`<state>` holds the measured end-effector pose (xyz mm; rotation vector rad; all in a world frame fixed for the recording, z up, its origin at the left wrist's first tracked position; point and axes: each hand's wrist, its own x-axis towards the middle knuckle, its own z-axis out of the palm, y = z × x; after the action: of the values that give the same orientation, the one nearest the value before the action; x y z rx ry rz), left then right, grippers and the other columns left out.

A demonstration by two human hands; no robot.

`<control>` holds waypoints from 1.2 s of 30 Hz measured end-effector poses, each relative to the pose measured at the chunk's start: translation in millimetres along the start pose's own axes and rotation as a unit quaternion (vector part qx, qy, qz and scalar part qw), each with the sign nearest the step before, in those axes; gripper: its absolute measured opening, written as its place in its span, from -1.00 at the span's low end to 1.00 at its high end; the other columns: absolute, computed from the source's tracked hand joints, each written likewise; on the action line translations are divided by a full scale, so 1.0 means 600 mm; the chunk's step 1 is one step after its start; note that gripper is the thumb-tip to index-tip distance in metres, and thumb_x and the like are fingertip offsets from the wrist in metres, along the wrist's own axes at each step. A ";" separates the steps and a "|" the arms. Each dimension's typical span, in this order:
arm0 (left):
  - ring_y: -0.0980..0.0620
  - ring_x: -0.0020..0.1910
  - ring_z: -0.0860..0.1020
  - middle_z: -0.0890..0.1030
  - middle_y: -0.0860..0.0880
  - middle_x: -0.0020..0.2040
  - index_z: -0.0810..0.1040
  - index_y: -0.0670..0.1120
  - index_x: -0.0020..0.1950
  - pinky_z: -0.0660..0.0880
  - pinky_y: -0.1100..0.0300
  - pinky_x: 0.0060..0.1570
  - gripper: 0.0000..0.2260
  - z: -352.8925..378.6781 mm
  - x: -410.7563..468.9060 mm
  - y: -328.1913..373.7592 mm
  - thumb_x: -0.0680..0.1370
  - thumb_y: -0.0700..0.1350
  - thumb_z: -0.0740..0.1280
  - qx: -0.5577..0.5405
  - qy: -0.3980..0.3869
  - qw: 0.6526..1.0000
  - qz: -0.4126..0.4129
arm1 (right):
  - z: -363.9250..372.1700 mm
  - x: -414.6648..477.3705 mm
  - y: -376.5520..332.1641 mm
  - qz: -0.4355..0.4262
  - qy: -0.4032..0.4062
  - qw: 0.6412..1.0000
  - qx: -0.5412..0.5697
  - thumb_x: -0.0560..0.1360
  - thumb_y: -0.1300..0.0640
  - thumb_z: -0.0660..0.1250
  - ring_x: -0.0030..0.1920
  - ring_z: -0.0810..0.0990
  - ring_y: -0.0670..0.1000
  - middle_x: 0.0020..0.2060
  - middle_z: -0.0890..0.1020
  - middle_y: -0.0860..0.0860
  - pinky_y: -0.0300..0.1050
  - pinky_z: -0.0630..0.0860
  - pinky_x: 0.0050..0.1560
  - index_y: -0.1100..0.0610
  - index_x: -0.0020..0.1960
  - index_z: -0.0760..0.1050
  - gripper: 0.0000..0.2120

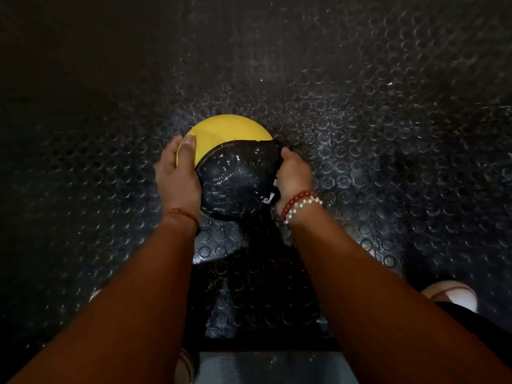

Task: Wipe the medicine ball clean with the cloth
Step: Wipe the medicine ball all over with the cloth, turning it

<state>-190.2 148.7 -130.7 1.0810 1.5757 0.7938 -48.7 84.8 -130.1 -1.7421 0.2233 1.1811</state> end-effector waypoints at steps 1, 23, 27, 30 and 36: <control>0.04 0.30 0.50 0.50 -0.03 0.34 0.57 0.03 0.33 0.40 -0.02 0.39 -0.36 0.000 0.002 0.001 0.34 0.34 0.32 0.002 -0.003 1.000 -0.003 | 0.002 -0.008 0.012 0.015 0.013 1.000 0.013 0.62 0.02 0.11 0.38 0.37 0.10 0.38 0.41 0.06 0.08 0.28 0.41 0.14 0.41 0.34 -0.59; 0.03 0.29 0.52 0.52 -0.03 0.33 0.58 0.05 0.31 0.44 -0.03 0.37 -0.41 0.008 0.005 -0.005 0.39 0.34 0.32 0.010 0.004 1.000 0.004 | -0.003 -0.012 -0.004 -0.020 0.017 1.000 0.016 0.62 0.08 0.13 0.31 0.44 0.08 0.34 0.45 0.08 -0.11 0.35 0.29 0.16 0.40 0.36 -0.62; 0.02 0.28 0.53 0.52 -0.04 0.33 0.59 0.05 0.29 0.45 -0.05 0.36 -0.35 0.009 0.006 -0.002 0.32 0.38 0.33 0.000 0.002 1.000 -0.009 | 0.011 -0.049 0.033 -0.013 0.063 0.997 0.030 0.65 0.05 0.06 0.32 0.41 0.07 0.40 0.37 0.11 -0.25 0.34 0.22 0.17 0.46 0.26 -0.58; 0.02 0.28 0.53 0.53 -0.04 0.32 0.60 0.05 0.28 0.44 -0.06 0.36 -0.35 0.009 0.009 0.000 0.30 0.37 0.33 0.001 0.005 1.000 -0.013 | 0.032 -0.076 0.054 -0.087 0.105 0.991 0.014 0.62 -0.04 0.08 0.42 0.28 0.03 0.46 0.24 -0.01 -0.17 0.20 0.32 0.06 0.49 0.19 -0.53; 0.03 0.29 0.52 0.53 -0.02 0.32 0.60 0.04 0.29 0.43 -0.04 0.38 -0.32 0.009 0.011 -0.002 0.26 0.36 0.34 -0.010 0.013 1.000 -0.017 | 0.031 -0.072 0.045 -0.267 0.084 0.956 -0.091 0.61 0.05 0.14 0.34 0.37 -0.02 0.37 0.34 -0.03 -0.08 0.34 0.35 0.06 0.40 0.37 -0.63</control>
<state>-186.0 154.2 -135.8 1.0310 1.6004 0.8023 -98.8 71.1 -113.6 -1.9037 -0.2554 0.6758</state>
